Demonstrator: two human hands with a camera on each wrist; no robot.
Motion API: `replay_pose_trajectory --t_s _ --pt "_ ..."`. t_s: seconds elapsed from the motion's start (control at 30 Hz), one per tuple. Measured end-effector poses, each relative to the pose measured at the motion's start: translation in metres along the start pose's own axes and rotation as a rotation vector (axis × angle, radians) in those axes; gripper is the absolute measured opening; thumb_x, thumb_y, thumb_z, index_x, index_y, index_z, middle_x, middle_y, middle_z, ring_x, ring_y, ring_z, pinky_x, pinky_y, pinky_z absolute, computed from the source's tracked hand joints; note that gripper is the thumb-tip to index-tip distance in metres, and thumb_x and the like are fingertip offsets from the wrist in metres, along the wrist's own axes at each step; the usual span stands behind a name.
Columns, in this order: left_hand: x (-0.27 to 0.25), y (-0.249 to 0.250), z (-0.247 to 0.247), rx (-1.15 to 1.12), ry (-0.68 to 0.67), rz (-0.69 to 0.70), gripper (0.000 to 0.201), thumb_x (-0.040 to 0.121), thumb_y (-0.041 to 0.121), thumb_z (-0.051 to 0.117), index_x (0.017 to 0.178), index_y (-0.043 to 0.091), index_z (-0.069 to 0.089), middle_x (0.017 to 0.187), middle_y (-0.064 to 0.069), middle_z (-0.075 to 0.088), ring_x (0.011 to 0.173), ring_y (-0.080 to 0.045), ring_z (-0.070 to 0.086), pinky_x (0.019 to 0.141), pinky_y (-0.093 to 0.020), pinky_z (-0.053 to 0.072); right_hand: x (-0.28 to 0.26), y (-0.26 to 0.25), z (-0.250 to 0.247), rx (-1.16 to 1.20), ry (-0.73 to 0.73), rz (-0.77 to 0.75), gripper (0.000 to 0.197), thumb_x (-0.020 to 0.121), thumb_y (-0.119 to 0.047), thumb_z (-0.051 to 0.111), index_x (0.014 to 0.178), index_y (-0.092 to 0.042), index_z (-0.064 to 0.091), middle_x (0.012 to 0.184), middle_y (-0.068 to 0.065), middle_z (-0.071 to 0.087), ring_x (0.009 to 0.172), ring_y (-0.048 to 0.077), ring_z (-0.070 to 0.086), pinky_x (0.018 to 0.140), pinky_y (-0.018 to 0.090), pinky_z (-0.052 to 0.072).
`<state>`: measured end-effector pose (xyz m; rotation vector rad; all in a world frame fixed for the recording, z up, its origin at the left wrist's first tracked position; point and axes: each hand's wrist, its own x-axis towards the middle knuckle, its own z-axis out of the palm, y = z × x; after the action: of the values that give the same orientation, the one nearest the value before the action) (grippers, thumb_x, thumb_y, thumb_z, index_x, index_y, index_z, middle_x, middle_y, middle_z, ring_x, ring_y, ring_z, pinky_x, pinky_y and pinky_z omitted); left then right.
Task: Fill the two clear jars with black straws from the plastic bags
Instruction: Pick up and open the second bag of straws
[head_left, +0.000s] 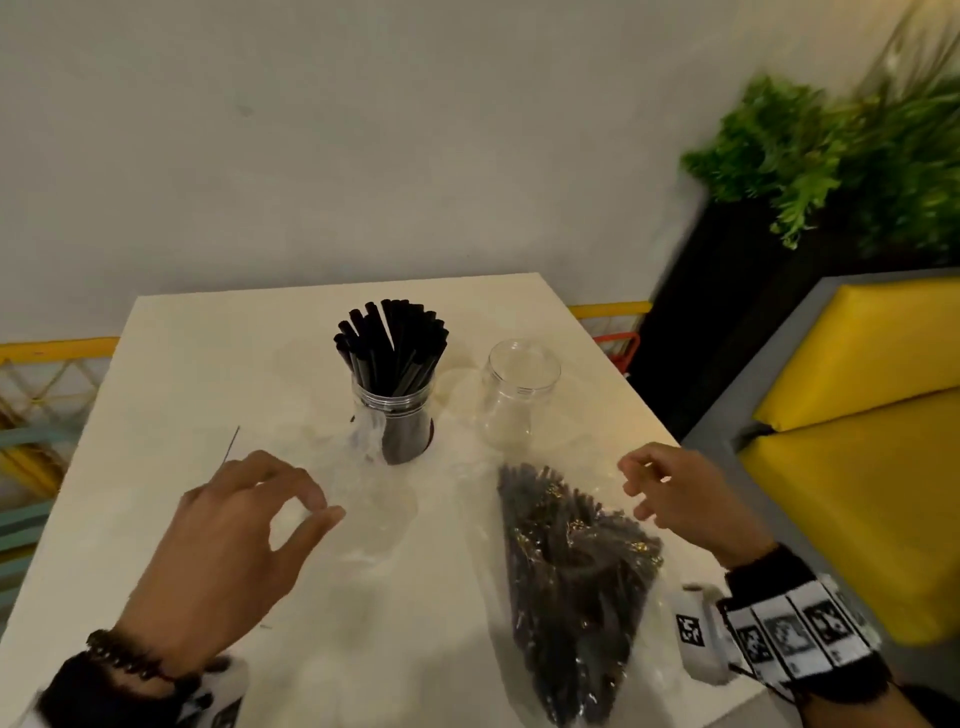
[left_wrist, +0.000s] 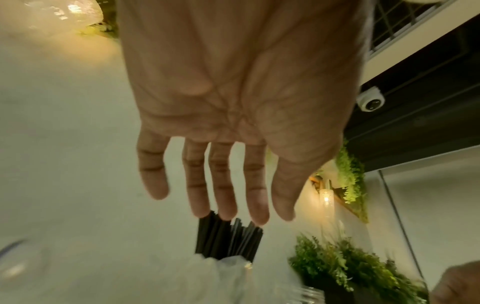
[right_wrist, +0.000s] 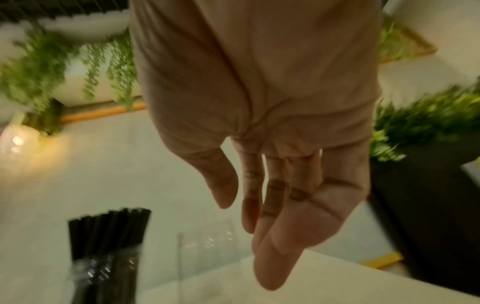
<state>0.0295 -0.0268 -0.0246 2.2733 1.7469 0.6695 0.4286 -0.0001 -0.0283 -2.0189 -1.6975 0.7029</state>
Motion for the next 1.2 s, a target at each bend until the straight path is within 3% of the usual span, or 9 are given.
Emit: replay_pose_trajectory --t_s 0.17,0.3,0.43,0.5,0.6,0.77,0.87,1.1,1.2 --pt "-0.008 0.066 0.0 -0.419 -0.092 0.088 0.028 0.076 0.059 0.057 0.066 0.034 0.061 0.071 0.012 0.064 0.073 -0.002 0.06 0.065 -0.008 0.043 -0.008 0.053 0.008 -0.146 0.015 0.146 0.019 0.098 -0.019 0.056 0.08 -0.021 0.063 0.082 0.003 0.068 0.075 0.026 0.067 0.077 0.042 0.056" --pt "0.005 0.108 0.045 -0.553 -0.399 0.146 0.026 0.082 0.051 0.068 0.072 0.028 0.066 0.073 0.009 0.068 0.071 -0.008 0.063 0.059 -0.011 0.045 0.015 0.052 0.008 -0.195 -0.01 0.182 0.016 0.099 -0.022 0.051 0.1 -0.013 0.065 0.106 0.01 0.071 0.083 0.022 0.061 0.07 0.027 0.043" --pt "0.049 0.098 0.113 -0.489 -0.499 0.042 0.024 0.093 0.036 0.064 0.082 0.015 0.068 0.074 0.004 0.07 0.07 -0.01 0.063 0.077 -0.033 0.055 0.062 0.043 0.015 -0.044 -0.104 0.326 0.061 0.096 -0.044 0.057 0.141 -0.005 0.044 0.143 0.015 0.052 0.124 0.031 0.053 0.092 0.035 0.044" --pt "0.066 0.085 0.139 -0.472 -0.451 -0.059 0.024 0.095 0.031 0.062 0.086 0.009 0.069 0.074 0.008 0.066 0.07 -0.005 0.06 0.084 -0.04 0.054 0.079 0.038 0.021 0.275 -0.18 0.438 0.059 0.091 -0.042 0.067 0.132 -0.004 0.05 0.127 0.015 0.058 0.105 0.029 0.062 0.079 0.036 0.048" --pt "0.076 0.07 0.158 -0.471 -0.345 -0.228 0.018 0.095 0.028 0.063 0.089 0.012 0.067 0.081 0.008 0.069 0.075 -0.011 0.064 0.086 -0.044 0.054 0.087 0.039 0.023 0.478 -0.323 0.355 0.025 0.085 -0.026 0.076 0.073 -0.01 0.061 0.065 0.008 0.056 0.05 0.015 0.05 0.057 0.029 0.039" --pt "0.075 0.076 0.147 -0.656 0.042 -0.61 0.038 0.091 0.028 0.068 0.12 0.013 0.049 0.105 -0.004 0.06 0.094 -0.025 0.064 0.07 -0.027 0.048 0.069 0.024 -0.018 0.636 -0.442 -0.04 0.014 0.086 -0.028 0.073 0.093 -0.016 0.075 0.069 -0.012 0.064 0.065 0.006 0.057 0.064 0.025 0.046" --pt "0.074 0.097 0.132 -1.004 0.108 -0.708 0.037 0.087 0.027 0.072 0.113 0.005 0.058 0.1 -0.005 0.063 0.091 -0.025 0.062 0.071 -0.027 0.051 0.066 0.013 -0.049 0.711 -0.448 -0.158 0.018 0.077 -0.032 0.072 0.088 -0.018 0.075 0.077 -0.014 0.068 0.071 0.006 0.062 0.066 0.026 0.05" --pt "0.065 0.146 0.064 -1.161 0.277 -0.446 0.023 0.085 0.031 0.06 0.085 0.014 0.075 0.076 -0.005 0.067 0.068 -0.016 0.062 0.063 -0.03 0.054 0.06 0.011 -0.09 0.81 -0.247 -0.336 0.069 0.052 -0.07 0.081 0.1 -0.021 0.075 0.074 0.006 0.066 0.06 0.016 0.059 0.053 0.027 0.054" --pt "0.062 0.159 0.039 -1.02 0.371 -0.296 0.021 0.085 0.03 0.06 0.077 0.023 0.078 0.073 0.0 0.071 0.067 -0.014 0.066 0.061 -0.028 0.056 0.052 0.01 -0.096 0.718 -0.113 -0.532 0.034 0.08 -0.045 0.072 0.089 -0.013 0.074 0.065 0.014 0.063 0.053 0.023 0.059 0.051 0.038 0.055"
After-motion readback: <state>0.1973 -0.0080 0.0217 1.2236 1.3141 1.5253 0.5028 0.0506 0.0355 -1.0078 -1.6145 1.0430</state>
